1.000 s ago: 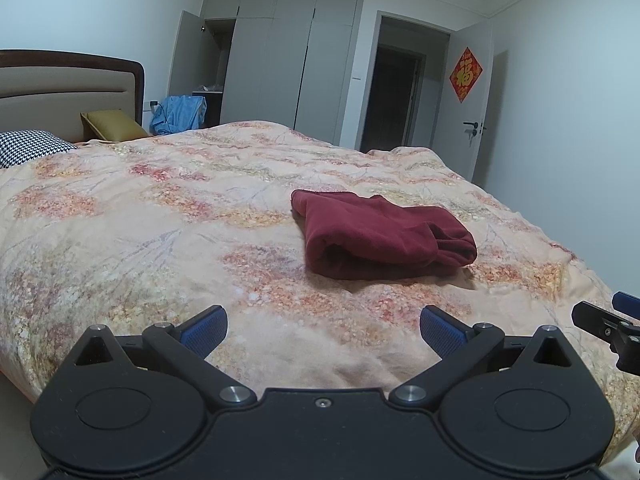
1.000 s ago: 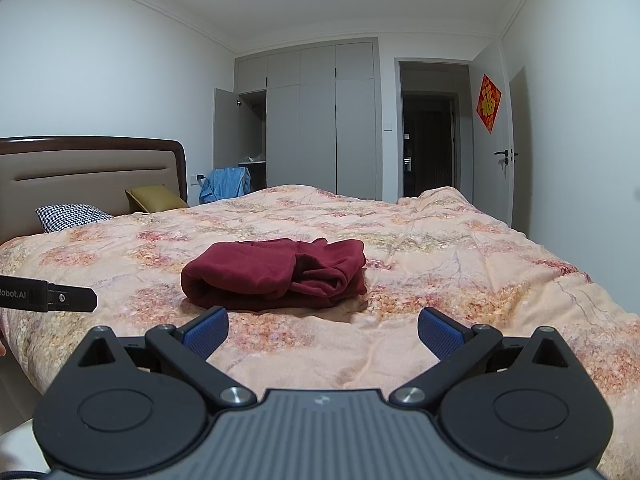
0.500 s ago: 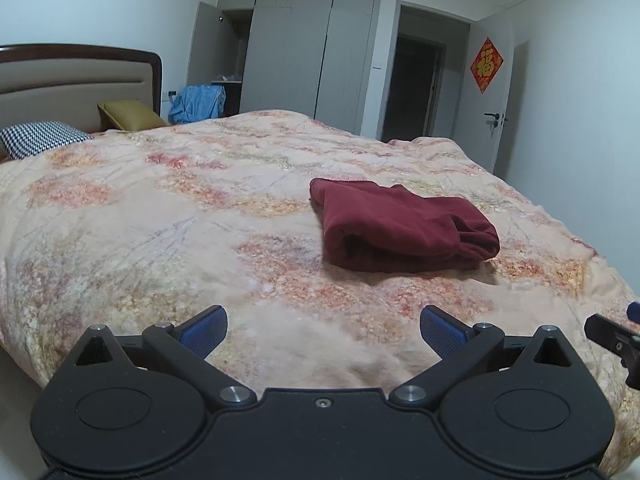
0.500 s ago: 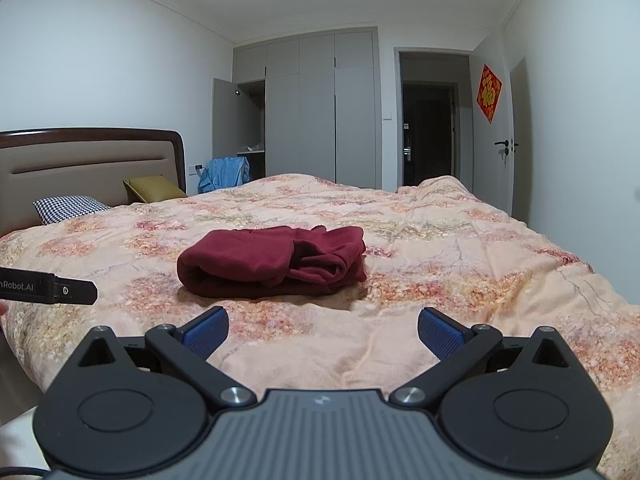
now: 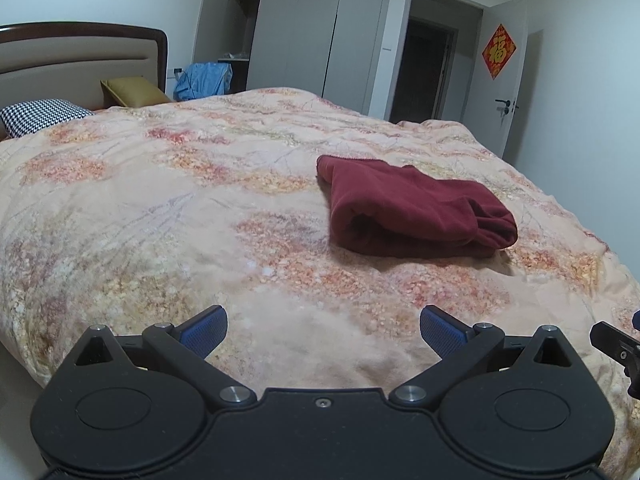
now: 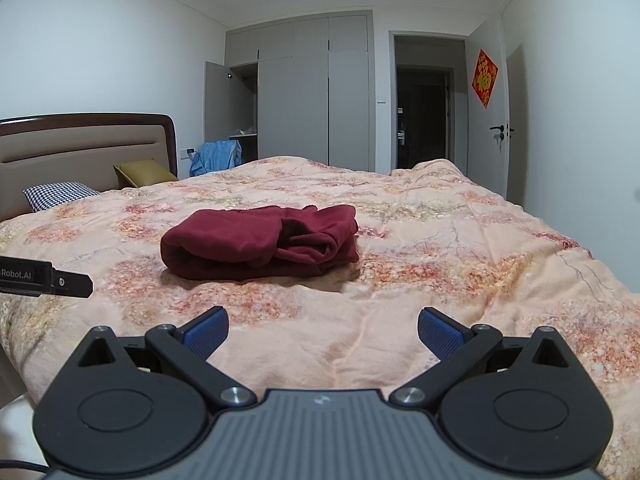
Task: Fold small clothes
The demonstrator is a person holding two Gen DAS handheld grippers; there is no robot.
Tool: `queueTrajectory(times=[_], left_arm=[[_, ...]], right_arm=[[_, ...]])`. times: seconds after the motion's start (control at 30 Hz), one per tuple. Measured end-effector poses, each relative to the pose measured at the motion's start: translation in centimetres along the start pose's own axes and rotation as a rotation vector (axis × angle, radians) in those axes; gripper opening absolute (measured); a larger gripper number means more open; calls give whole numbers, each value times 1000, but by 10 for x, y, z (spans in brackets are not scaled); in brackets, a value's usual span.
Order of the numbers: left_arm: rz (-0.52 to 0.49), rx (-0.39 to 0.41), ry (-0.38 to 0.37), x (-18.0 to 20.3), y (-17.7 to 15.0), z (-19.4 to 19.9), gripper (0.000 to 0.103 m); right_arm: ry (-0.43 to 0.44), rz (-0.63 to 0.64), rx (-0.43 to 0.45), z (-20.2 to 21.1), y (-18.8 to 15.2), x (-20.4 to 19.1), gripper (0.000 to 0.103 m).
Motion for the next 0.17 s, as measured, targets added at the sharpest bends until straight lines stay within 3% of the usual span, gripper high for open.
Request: queueTrajectory(times=[0.17], left_arm=[[6, -20, -8, -1, 2, -7, 102]], right_arm=[[0, -5, -21, -7, -1, 2, 103]])
Point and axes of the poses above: each gripper's, at about its wrist camera, not at the fingertips, and z roughly against the way its jaws point, x to its right, y to its top, the point moved 4 cm from there along -z, roughly the way its jaws point, and after that the axes turned 11 degrees about -x, right-handed, at the moved point
